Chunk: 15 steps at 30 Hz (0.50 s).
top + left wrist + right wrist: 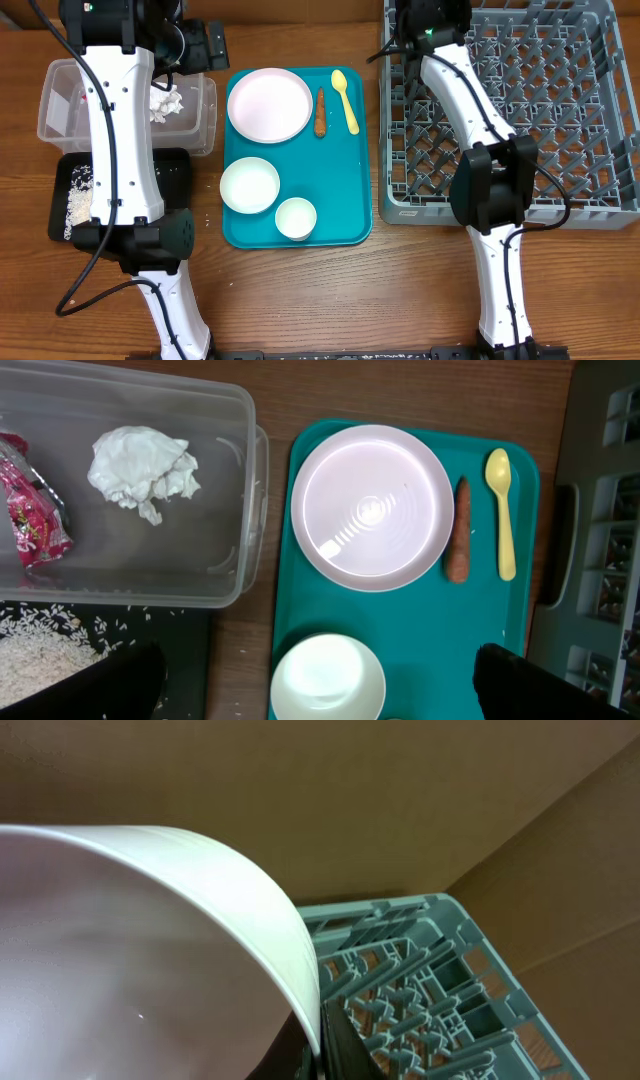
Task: Sort waste into correct bins and load items into the dishwasher
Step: 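Carry the pink bowl right and place it in the dish rack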
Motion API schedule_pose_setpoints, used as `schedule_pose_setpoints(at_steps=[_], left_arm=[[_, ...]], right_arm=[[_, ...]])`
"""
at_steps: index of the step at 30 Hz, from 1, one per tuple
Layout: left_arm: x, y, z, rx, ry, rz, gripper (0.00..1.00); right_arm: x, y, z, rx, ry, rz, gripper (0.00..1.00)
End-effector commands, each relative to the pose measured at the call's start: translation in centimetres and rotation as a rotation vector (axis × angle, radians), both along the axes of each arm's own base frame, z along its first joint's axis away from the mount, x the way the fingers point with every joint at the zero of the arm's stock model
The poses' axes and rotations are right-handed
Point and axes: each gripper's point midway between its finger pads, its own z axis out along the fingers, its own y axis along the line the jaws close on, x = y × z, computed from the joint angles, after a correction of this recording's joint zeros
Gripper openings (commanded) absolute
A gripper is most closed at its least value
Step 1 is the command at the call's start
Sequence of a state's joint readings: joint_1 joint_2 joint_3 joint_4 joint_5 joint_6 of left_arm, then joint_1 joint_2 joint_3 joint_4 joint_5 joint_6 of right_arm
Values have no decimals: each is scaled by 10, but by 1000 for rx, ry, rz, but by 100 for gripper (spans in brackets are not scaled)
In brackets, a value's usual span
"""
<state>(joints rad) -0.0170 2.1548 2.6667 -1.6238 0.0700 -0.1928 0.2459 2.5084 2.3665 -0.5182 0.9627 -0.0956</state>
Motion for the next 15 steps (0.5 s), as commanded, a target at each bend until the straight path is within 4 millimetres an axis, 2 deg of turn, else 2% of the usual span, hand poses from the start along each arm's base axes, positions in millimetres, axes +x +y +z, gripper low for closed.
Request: schedule_pose_setpoints(at_steps=[1,10,15], left_arm=[[-2,4,13,1,-36,17,100],[-2,4,13,1,-36,17,100],[-2,4,13,1,-36,17,100]], right_arm=[[-2,2,-7,-36,19,-19,4],[-11,15,-33,-47,102,-2,4],[-17,13,-44,-14,104,-29,4]])
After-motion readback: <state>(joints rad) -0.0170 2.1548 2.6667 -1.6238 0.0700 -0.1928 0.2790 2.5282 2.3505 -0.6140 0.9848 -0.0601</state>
